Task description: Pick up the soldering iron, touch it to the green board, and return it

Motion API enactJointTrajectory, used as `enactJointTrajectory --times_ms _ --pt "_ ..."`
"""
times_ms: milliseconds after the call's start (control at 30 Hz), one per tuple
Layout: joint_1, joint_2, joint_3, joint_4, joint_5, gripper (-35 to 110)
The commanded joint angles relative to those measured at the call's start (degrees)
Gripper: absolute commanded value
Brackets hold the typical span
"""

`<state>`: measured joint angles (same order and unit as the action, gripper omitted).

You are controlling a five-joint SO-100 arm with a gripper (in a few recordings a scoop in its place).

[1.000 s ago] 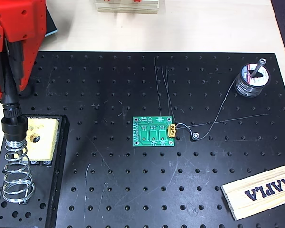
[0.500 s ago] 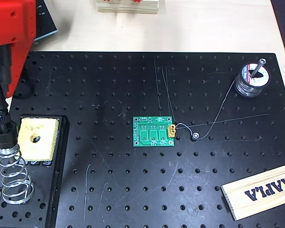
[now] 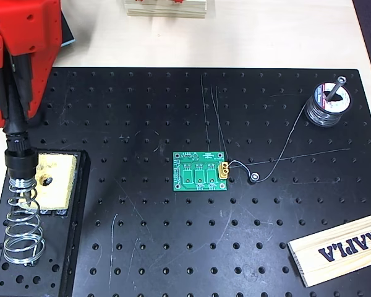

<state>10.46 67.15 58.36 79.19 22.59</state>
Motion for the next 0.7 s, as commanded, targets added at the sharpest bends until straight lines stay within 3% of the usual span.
enactJointTrajectory --times_ms 0,333,500,667 --pt "-3.1 1.0 3.0 -0.6 1.7 0" --pt "-3.3 1.2 7.7 -4.0 4.5 0" --pt "-3.3 3.5 13.4 -7.1 1.8 9" --pt "-2.8 1.0 10.5 -7.1 0.8 8"
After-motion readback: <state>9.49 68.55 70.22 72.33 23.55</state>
